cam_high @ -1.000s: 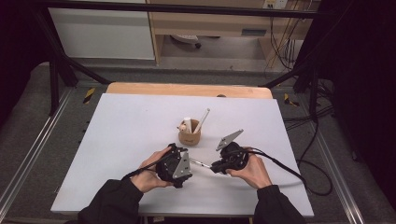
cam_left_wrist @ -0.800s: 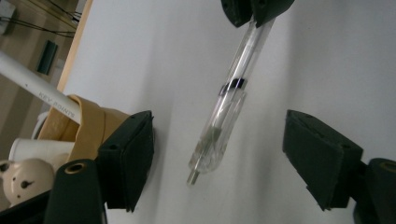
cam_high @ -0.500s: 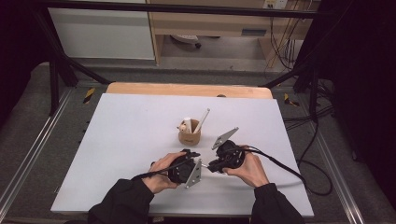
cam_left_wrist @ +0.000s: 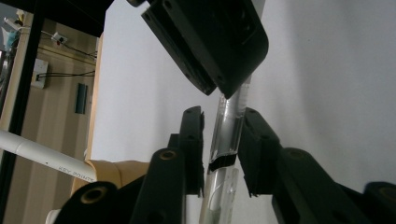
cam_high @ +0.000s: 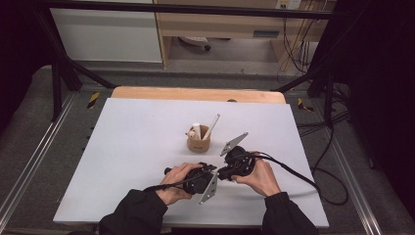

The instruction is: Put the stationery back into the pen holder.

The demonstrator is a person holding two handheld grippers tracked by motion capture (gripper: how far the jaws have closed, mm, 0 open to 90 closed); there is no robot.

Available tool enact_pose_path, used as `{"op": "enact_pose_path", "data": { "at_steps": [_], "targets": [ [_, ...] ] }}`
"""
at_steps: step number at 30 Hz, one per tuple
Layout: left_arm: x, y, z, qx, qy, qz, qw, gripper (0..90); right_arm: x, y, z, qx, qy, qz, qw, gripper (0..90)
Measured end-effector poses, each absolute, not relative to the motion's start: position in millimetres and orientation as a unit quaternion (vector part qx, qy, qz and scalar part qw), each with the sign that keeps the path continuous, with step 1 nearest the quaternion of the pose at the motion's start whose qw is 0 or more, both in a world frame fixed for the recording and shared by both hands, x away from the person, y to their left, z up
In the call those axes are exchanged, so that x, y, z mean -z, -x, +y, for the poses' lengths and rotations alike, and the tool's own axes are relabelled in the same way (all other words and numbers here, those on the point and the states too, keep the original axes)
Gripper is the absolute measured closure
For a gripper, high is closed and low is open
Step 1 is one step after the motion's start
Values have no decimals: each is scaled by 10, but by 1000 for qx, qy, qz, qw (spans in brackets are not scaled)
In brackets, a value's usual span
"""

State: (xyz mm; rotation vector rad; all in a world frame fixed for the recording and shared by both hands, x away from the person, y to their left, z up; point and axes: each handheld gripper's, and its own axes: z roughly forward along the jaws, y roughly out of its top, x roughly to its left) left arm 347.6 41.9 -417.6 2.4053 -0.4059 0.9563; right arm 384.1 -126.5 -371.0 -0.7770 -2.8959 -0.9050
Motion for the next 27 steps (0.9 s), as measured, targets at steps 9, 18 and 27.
{"op": "enact_pose_path", "data": {
  "at_steps": [9,18,27],
  "targets": [
    [4187,-3465,404,-362,-882,-168,250,773,3699,-3837,-1278,291,252,-923,4,804],
    [4169,-3487,442,-360,-889,-153,238,780,3709,-3812,-1342,316,261,-912,-6,750],
    [4207,-3592,620,-343,-904,-103,233,781,3694,-3770,-1657,375,299,-876,-52,426]
  ]
}}
